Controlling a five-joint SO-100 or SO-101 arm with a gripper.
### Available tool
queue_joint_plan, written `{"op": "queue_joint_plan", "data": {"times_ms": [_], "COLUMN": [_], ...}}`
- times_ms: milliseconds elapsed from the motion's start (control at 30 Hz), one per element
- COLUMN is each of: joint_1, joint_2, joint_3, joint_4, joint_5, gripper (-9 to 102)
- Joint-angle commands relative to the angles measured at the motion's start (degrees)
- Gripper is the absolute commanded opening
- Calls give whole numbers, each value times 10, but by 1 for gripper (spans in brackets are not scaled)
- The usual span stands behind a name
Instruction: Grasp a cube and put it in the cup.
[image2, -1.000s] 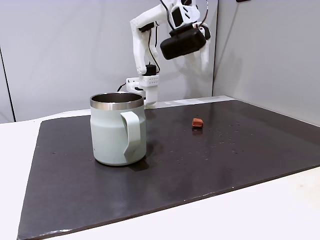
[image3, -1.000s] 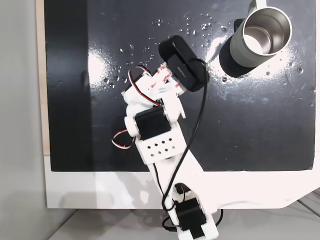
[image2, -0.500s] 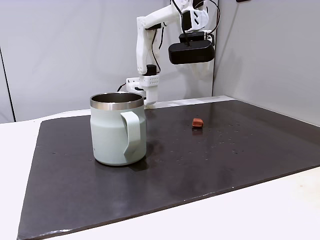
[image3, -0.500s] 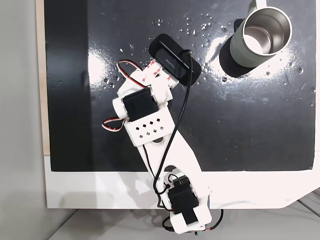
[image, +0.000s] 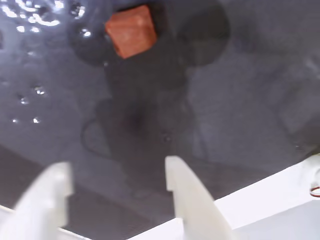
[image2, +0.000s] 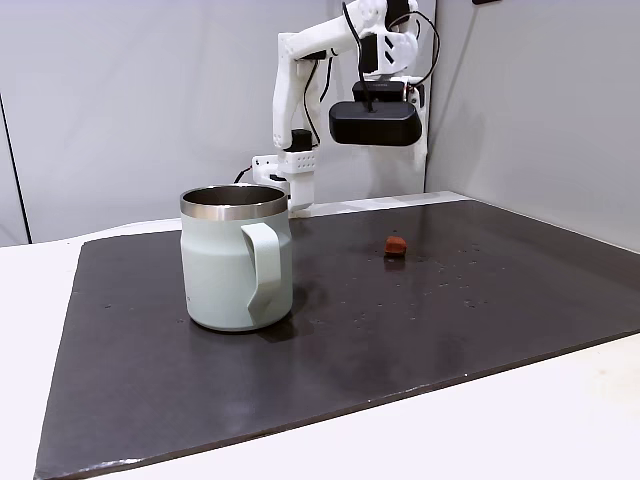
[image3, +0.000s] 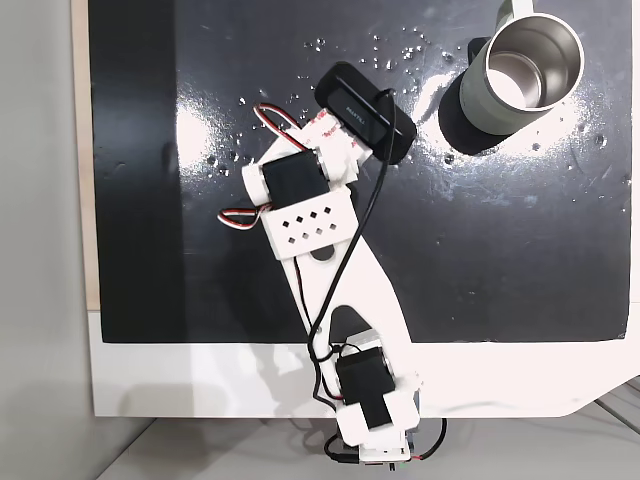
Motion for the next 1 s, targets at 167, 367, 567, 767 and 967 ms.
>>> {"op": "queue_joint_plan", "data": {"times_ms": [167,367,567,767,967], "joint_1": [18,41,50,49,51], "joint_2": [-29,-70,-106,-134,-152], "joint_3": [-47,-47,-47,-37,-16], "joint_4": [16,1,-30,-66,-93], "joint_5": [-4,-5,-13,-29,-46], "gripper": [28,29,29,29,29]}}
